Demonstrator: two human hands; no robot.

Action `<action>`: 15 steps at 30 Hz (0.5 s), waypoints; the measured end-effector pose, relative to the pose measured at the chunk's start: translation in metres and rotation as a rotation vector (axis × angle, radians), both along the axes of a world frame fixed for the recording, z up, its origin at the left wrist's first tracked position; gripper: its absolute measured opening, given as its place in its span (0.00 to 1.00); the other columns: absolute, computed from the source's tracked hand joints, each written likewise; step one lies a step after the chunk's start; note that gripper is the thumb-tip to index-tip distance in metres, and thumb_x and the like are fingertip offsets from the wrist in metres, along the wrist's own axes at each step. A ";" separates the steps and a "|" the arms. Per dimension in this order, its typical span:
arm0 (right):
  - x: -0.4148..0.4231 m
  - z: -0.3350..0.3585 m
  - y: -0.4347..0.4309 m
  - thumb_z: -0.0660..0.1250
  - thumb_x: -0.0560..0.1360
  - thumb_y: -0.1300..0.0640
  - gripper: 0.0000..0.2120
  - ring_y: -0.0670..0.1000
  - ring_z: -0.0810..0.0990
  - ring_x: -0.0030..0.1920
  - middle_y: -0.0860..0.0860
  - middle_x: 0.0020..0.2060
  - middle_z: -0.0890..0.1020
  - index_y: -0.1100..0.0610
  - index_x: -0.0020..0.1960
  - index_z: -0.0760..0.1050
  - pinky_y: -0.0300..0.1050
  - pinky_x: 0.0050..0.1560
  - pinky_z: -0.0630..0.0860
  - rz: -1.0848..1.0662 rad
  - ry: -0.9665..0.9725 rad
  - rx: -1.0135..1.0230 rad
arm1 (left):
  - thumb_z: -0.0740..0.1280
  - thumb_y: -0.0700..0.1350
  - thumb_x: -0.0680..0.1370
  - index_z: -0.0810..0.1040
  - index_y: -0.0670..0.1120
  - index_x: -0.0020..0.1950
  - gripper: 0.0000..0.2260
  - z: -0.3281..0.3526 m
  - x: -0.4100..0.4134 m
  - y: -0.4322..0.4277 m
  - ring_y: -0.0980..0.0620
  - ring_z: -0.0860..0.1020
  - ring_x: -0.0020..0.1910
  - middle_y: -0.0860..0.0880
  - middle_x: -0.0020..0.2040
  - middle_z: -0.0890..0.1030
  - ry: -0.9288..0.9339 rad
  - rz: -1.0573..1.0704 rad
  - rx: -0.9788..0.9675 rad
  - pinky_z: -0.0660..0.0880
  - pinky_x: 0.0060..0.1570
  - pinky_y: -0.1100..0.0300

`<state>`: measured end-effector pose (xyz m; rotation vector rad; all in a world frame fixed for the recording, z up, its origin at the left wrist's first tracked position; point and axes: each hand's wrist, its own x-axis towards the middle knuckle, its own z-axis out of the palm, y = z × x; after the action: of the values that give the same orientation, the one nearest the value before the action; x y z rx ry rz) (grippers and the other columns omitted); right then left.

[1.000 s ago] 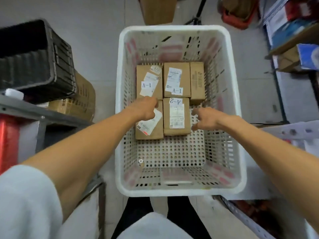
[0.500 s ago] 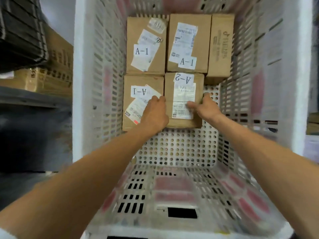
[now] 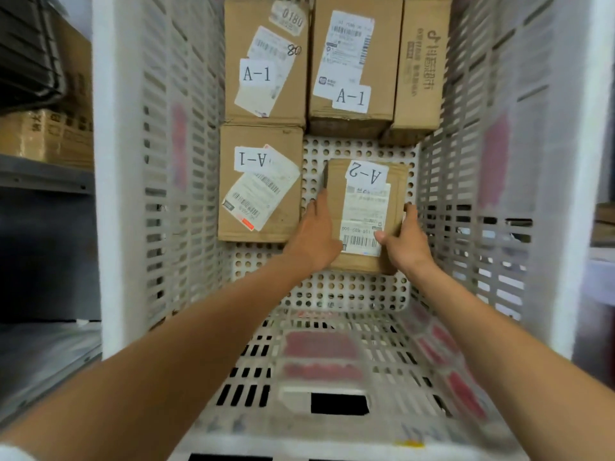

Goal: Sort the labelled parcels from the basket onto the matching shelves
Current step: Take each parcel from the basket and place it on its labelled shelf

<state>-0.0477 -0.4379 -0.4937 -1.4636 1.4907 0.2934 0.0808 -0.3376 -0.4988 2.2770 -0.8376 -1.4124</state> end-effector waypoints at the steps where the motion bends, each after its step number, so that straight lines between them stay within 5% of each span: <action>1: -0.003 -0.002 0.000 0.67 0.77 0.62 0.33 0.56 0.72 0.67 0.54 0.68 0.73 0.54 0.76 0.54 0.53 0.66 0.69 -0.007 -0.024 0.001 | 0.74 0.41 0.71 0.44 0.46 0.78 0.47 -0.006 -0.004 -0.002 0.45 0.63 0.72 0.44 0.74 0.61 0.066 0.083 0.006 0.63 0.70 0.50; 7: -0.010 -0.020 -0.005 0.76 0.68 0.63 0.49 0.49 0.72 0.66 0.47 0.67 0.74 0.47 0.78 0.49 0.51 0.69 0.67 -0.114 -0.199 0.091 | 0.77 0.38 0.68 0.41 0.55 0.78 0.54 -0.029 -0.016 -0.007 0.51 0.65 0.71 0.50 0.72 0.67 0.335 0.442 -0.061 0.64 0.70 0.50; 13: -0.017 -0.034 -0.002 0.78 0.64 0.64 0.53 0.47 0.73 0.67 0.47 0.66 0.75 0.47 0.78 0.49 0.55 0.70 0.67 -0.099 -0.318 0.111 | 0.75 0.33 0.67 0.40 0.56 0.78 0.54 -0.032 -0.018 -0.003 0.52 0.66 0.71 0.51 0.72 0.68 0.423 0.474 -0.131 0.65 0.70 0.49; 15: -0.018 -0.032 -0.003 0.77 0.65 0.67 0.52 0.48 0.73 0.66 0.47 0.65 0.76 0.48 0.77 0.50 0.56 0.70 0.68 -0.104 -0.319 0.112 | 0.75 0.34 0.68 0.41 0.56 0.78 0.53 -0.024 -0.020 -0.002 0.53 0.66 0.70 0.52 0.72 0.68 0.383 0.449 -0.139 0.66 0.67 0.56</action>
<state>-0.0661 -0.4412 -0.5262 -1.2726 1.2659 0.0733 0.0604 -0.3395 -0.5225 1.8483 -0.2729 -1.4499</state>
